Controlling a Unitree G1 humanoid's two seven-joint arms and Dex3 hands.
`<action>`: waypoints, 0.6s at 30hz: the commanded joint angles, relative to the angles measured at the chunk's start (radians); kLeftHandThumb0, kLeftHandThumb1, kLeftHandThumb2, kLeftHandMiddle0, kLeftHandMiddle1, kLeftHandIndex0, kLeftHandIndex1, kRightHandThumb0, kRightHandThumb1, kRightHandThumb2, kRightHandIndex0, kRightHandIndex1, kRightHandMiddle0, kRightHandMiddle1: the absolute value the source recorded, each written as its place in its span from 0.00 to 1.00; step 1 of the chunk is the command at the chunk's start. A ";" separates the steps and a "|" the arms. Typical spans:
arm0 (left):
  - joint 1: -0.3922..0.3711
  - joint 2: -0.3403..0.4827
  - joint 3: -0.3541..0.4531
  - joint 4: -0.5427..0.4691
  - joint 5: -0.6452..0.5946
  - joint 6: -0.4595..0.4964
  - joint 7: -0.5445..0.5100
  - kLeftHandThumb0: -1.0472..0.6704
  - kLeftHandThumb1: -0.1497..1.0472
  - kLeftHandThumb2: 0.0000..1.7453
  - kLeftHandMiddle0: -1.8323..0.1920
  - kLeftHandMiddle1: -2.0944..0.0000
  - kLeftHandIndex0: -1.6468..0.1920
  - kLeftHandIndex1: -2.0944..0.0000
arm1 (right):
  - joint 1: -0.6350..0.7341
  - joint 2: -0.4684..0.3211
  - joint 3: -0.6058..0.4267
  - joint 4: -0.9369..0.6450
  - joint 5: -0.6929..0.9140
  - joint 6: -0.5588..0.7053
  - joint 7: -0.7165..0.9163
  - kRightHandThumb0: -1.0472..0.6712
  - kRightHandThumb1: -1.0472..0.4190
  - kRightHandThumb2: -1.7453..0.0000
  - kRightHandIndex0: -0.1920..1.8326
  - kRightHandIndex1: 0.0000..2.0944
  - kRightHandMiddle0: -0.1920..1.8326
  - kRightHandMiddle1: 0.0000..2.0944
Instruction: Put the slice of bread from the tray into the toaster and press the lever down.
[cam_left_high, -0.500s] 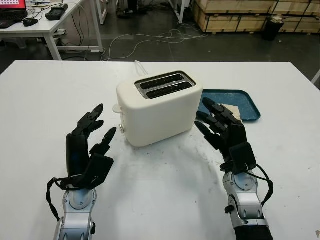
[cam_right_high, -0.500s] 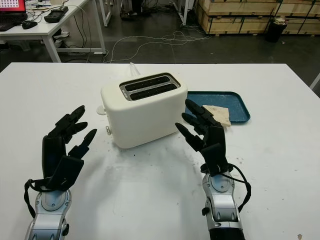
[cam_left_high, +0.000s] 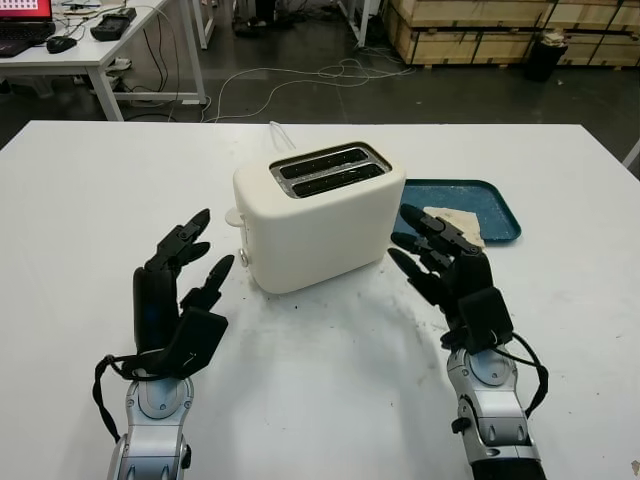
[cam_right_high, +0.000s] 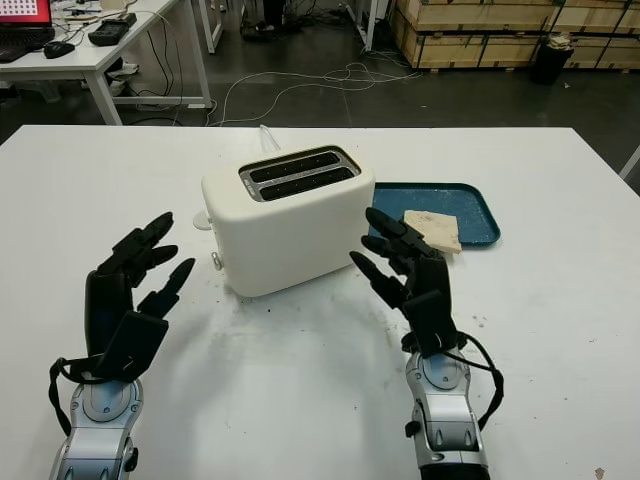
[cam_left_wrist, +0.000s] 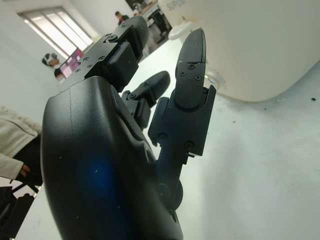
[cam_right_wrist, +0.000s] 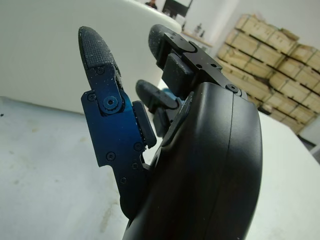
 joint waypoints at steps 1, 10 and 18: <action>-0.005 -0.001 -0.005 0.000 0.007 -0.013 0.004 0.37 0.89 0.12 0.69 0.66 0.57 0.99 | 0.008 -0.033 -0.020 -0.025 -0.001 -0.064 0.010 0.27 0.16 1.00 0.32 0.32 0.45 0.00; -0.005 0.002 -0.002 0.001 0.003 -0.018 0.001 0.36 0.89 0.12 0.70 0.65 0.57 0.99 | -0.038 -0.243 -0.128 0.031 -0.327 -0.296 -0.200 0.31 0.17 1.00 0.34 0.17 0.41 0.00; -0.004 -0.001 -0.003 0.006 -0.003 -0.023 -0.001 0.37 0.89 0.13 0.70 0.65 0.57 0.99 | -0.119 -0.383 -0.117 0.178 -0.517 -0.302 -0.338 0.34 0.20 1.00 0.35 0.10 0.39 0.00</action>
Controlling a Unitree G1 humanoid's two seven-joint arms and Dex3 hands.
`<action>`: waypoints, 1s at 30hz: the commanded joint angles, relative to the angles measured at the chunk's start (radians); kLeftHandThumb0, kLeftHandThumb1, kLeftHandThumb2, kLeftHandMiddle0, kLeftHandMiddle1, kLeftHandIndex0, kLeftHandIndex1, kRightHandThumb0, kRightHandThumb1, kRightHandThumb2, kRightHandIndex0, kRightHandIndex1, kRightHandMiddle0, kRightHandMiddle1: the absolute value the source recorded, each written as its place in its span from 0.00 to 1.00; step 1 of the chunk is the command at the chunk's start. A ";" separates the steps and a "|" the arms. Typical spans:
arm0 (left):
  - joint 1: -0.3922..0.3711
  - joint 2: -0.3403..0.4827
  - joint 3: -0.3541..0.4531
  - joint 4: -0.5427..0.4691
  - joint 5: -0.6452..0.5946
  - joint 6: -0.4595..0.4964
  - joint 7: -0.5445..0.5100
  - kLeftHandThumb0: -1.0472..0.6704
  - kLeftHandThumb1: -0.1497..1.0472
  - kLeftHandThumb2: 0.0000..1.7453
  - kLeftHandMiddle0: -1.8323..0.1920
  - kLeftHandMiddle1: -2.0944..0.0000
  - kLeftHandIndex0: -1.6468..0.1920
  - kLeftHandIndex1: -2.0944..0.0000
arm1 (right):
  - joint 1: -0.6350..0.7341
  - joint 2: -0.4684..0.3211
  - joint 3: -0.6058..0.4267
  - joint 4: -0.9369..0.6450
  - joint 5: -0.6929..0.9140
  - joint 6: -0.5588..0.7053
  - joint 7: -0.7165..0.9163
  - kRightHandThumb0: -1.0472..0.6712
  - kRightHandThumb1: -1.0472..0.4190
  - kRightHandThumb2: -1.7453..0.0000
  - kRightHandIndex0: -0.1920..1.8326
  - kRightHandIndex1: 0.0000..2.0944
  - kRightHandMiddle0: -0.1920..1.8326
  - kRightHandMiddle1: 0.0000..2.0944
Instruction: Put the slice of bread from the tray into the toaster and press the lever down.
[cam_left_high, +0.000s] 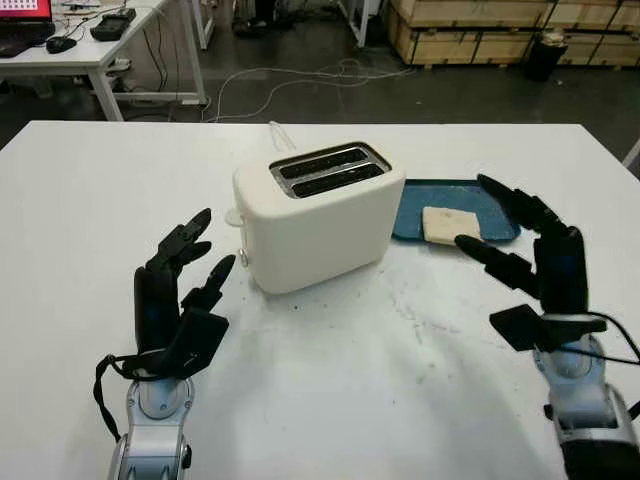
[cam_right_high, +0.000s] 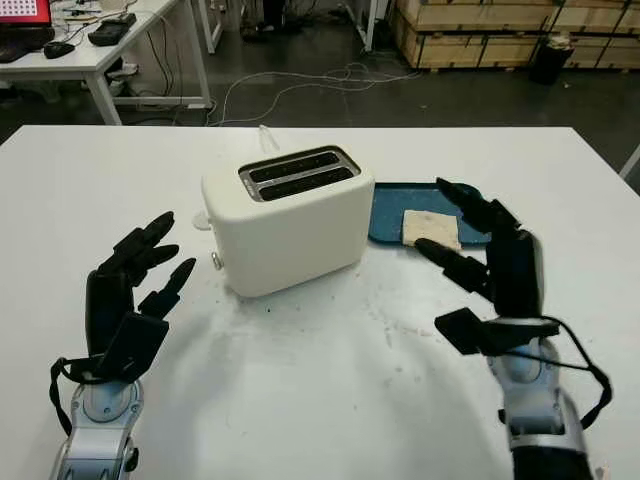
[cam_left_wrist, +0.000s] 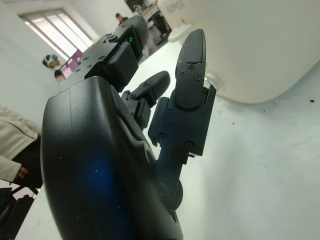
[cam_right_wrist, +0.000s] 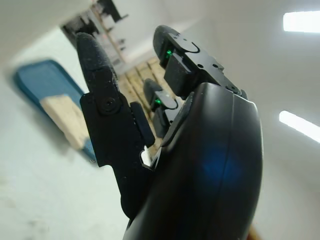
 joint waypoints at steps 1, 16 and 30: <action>-0.005 0.000 -0.002 0.008 -0.002 -0.016 0.000 0.37 0.89 0.13 0.70 0.65 0.57 0.99 | -0.049 -0.049 0.022 0.061 -0.080 0.016 -0.052 0.35 0.19 1.00 0.35 0.10 0.38 0.00; -0.008 0.000 -0.002 0.008 0.011 -0.012 0.007 0.37 0.89 0.13 0.70 0.65 0.57 0.99 | -0.396 -0.236 0.366 0.577 -0.411 0.182 -0.162 0.31 0.21 1.00 0.29 0.04 0.31 0.00; -0.013 -0.001 -0.001 0.006 0.000 -0.017 0.003 0.37 0.89 0.13 0.70 0.65 0.57 0.99 | -0.525 -0.199 0.561 0.844 -0.407 0.277 -0.140 0.28 0.24 1.00 0.23 0.01 0.25 0.00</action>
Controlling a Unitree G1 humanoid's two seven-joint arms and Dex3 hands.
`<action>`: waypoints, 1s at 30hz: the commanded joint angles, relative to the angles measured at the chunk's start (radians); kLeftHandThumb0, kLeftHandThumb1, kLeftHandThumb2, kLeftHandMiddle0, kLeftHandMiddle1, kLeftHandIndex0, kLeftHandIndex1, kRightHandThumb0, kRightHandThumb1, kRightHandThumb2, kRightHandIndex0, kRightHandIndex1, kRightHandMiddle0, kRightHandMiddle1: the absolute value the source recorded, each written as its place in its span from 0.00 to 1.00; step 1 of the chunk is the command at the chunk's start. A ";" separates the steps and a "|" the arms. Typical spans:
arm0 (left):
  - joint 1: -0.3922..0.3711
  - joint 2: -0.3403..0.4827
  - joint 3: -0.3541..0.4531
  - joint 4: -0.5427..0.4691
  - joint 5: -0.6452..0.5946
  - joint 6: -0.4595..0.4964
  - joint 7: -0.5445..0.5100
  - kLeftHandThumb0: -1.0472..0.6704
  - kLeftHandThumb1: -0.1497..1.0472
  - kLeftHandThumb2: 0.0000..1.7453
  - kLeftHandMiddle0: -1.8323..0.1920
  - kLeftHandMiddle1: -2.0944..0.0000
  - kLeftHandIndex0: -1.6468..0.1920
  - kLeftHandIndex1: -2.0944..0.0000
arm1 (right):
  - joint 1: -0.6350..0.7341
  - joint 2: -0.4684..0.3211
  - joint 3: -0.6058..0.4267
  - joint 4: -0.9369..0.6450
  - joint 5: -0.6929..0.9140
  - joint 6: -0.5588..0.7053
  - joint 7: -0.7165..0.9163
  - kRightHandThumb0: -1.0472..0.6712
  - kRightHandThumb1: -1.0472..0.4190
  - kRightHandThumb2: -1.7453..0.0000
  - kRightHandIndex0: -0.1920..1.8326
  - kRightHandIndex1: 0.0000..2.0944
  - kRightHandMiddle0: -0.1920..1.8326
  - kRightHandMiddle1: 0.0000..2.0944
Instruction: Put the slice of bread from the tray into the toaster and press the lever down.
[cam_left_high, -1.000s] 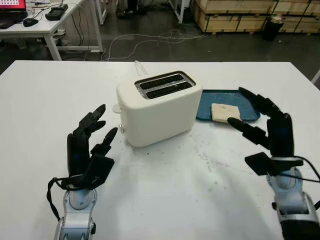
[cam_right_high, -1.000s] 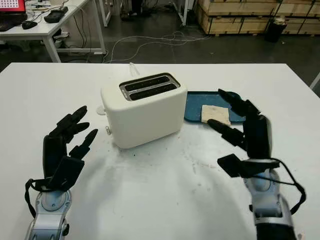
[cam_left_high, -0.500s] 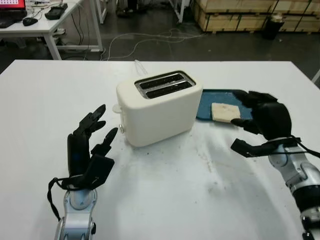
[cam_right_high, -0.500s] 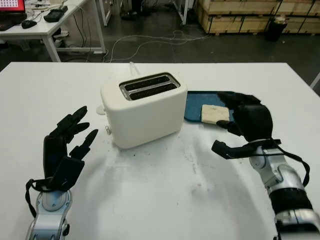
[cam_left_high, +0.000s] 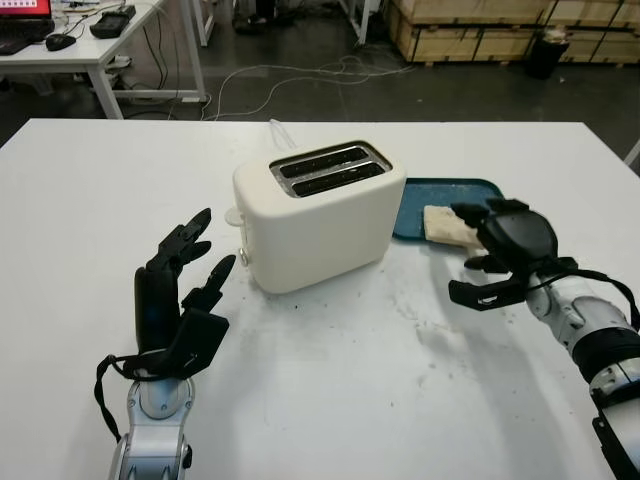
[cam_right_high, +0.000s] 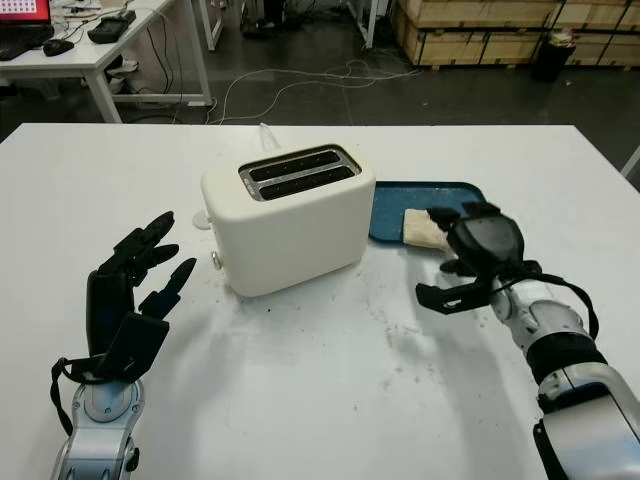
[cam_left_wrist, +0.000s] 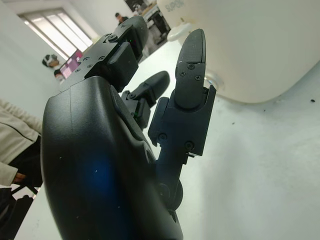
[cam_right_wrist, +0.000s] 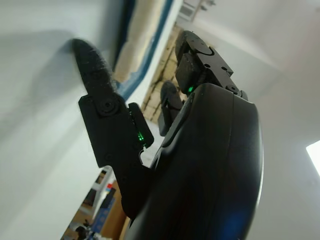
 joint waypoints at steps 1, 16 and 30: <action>-0.011 -0.001 -0.002 -0.002 -0.002 -0.008 -0.002 0.37 0.89 0.13 0.70 0.65 0.57 0.99 | -0.016 0.018 0.021 0.036 0.007 0.010 -0.041 0.28 0.24 1.00 0.23 0.02 0.25 0.00; -0.007 0.003 -0.003 -0.007 0.006 -0.006 -0.007 0.36 0.89 0.13 0.70 0.65 0.57 0.99 | -0.034 0.064 0.219 0.218 -0.055 0.050 -0.378 0.38 0.13 0.99 0.27 0.12 0.31 0.02; -0.005 -0.003 -0.003 0.000 -0.006 -0.027 -0.003 0.37 0.89 0.13 0.70 0.65 0.57 1.00 | -0.073 0.093 0.282 0.272 -0.041 0.091 -0.299 0.39 0.12 1.00 0.16 0.35 0.31 0.02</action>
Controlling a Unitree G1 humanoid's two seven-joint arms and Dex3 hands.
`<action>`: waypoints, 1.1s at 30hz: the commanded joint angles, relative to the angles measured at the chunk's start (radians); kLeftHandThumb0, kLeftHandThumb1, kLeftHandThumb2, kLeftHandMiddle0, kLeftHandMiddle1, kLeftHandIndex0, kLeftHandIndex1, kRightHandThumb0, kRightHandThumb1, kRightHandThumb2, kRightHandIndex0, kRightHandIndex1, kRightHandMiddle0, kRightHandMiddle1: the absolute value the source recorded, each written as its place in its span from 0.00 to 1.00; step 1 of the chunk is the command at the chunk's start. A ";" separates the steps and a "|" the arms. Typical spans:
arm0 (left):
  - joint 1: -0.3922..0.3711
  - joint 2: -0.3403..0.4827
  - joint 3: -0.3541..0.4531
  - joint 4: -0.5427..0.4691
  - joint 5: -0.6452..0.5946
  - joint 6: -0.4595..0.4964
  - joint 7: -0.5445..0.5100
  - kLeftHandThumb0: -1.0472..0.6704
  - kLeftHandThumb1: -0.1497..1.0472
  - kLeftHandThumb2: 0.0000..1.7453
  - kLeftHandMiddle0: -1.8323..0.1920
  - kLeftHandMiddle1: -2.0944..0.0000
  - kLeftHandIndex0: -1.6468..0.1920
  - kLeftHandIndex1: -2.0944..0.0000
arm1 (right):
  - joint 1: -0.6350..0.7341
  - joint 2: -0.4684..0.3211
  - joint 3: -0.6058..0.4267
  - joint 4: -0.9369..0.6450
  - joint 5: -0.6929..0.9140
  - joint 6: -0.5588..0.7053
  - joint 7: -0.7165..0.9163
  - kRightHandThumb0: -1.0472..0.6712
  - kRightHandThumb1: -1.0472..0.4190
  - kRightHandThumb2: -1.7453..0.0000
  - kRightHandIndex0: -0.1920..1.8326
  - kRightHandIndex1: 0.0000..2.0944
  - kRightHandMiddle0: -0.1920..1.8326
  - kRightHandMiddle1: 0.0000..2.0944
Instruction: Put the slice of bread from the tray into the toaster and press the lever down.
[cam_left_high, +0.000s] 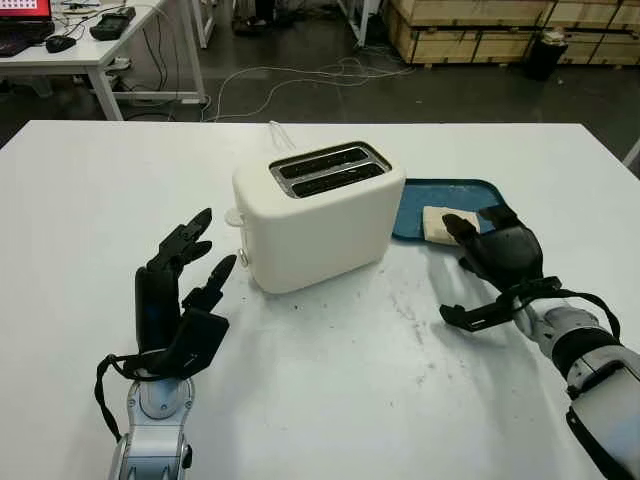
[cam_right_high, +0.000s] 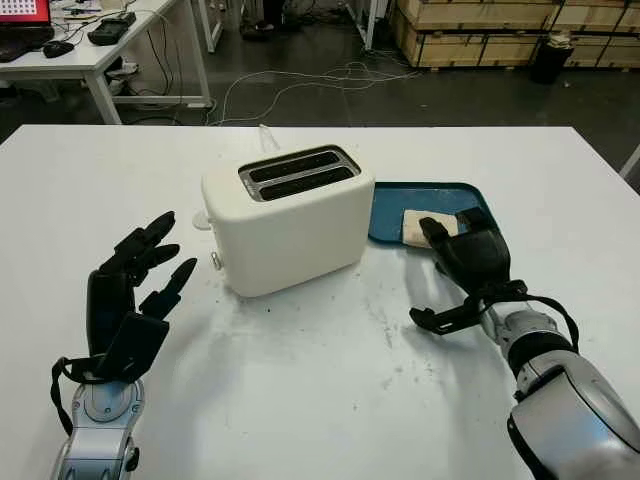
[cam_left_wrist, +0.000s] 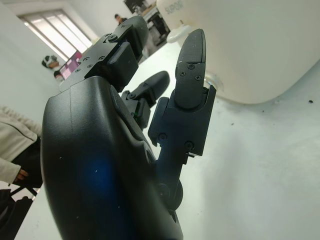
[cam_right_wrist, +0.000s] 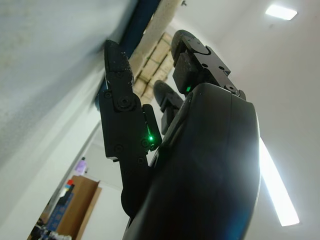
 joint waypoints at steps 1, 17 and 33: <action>-0.004 -0.003 -0.004 -0.002 -0.004 -0.015 0.002 0.37 0.89 0.14 0.70 0.65 0.57 1.00 | 0.015 0.024 0.014 0.020 0.001 0.018 0.031 0.39 0.12 1.00 0.16 0.35 0.32 0.02; 0.000 -0.005 -0.007 -0.005 -0.001 -0.011 -0.004 0.37 0.89 0.13 0.70 0.65 0.57 1.00 | -0.013 0.044 0.020 0.037 0.014 0.045 0.074 0.41 0.10 0.98 0.23 0.63 0.33 0.36; 0.002 -0.005 -0.008 0.002 -0.015 -0.021 -0.014 0.37 0.89 0.12 0.71 0.64 0.57 1.00 | -0.013 0.035 0.082 0.047 -0.025 0.082 -0.098 0.32 0.09 0.79 0.69 0.83 0.42 0.83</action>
